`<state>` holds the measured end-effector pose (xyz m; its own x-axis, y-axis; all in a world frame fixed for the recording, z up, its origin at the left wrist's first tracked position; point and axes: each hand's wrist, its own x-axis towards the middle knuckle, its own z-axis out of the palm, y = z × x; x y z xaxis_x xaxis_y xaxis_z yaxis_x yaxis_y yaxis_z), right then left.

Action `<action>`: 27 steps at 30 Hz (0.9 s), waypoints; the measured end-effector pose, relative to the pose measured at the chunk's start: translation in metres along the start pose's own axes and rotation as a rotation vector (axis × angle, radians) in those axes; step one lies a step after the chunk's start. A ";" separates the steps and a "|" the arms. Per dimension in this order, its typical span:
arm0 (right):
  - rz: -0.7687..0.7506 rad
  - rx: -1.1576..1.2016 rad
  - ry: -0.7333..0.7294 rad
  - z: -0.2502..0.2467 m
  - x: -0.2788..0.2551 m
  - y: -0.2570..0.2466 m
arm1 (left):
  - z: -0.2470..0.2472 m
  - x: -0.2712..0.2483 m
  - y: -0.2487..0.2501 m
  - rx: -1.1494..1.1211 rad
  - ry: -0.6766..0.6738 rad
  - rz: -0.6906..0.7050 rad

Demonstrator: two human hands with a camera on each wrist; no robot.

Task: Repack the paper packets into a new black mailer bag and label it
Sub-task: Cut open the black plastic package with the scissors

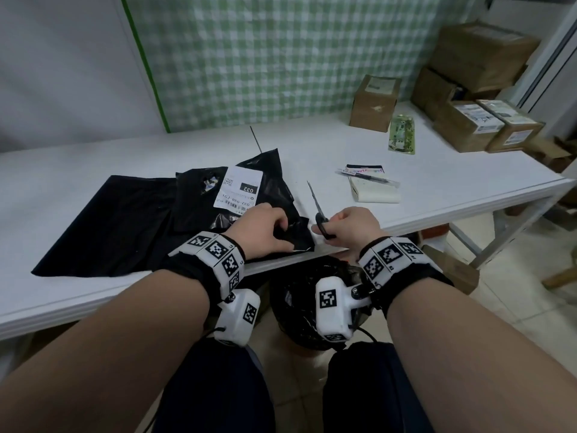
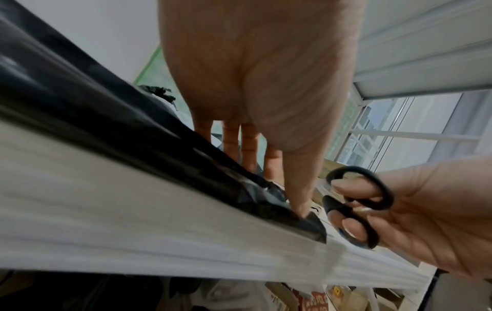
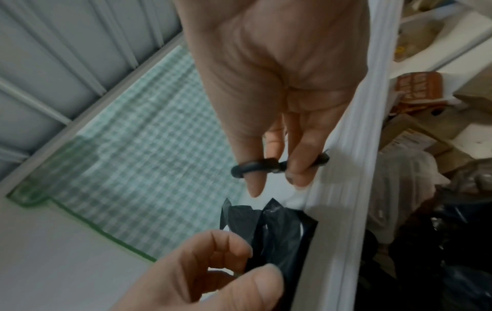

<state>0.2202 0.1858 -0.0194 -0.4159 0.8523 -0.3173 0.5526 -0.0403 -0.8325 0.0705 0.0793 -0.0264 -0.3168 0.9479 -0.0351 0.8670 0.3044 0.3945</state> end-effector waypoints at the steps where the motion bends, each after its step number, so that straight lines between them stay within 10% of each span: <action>1: 0.009 0.070 -0.018 0.001 -0.004 0.003 | 0.001 -0.004 0.000 -0.004 -0.010 0.004; 27: 0.291 0.166 -0.534 0.000 -0.063 0.028 | 0.022 -0.029 0.012 -0.030 0.311 -0.035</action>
<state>0.2620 0.1312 -0.0231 -0.5923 0.4179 -0.6889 0.5957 -0.3485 -0.7236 0.0984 0.0576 -0.0413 -0.4532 0.8607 0.2318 0.8431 0.3295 0.4249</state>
